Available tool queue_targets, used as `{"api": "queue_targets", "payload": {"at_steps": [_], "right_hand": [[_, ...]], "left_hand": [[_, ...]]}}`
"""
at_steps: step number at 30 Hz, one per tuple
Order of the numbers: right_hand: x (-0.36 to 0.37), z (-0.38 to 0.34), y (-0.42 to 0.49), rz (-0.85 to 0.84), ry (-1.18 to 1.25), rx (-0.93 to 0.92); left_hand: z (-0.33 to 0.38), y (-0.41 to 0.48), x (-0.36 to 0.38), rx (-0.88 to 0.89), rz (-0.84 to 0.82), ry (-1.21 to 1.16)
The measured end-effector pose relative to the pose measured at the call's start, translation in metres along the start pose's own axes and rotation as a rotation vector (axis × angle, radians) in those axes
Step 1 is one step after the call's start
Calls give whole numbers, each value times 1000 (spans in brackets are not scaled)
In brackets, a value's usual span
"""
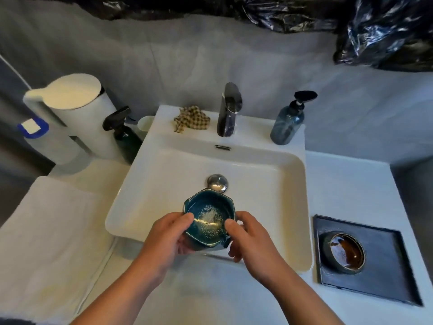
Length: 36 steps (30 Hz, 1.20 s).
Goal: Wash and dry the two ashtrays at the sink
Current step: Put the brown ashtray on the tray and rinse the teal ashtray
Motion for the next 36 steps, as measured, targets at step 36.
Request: {"api": "queue_targets", "payload": {"at_steps": [36], "right_hand": [[-47, -176, 156, 446, -41, -2]], "left_hand": [[54, 154, 44, -125, -195, 77]]}}
Point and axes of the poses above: each hand's wrist, its own y-axis towards the middle knuckle, its own x-axis out of the palm, z = x × y, the point moved 7 cm from there along y, towards the middle knuckle, and after that the axes turned 7 degrees about z, right-handed, at the moved point
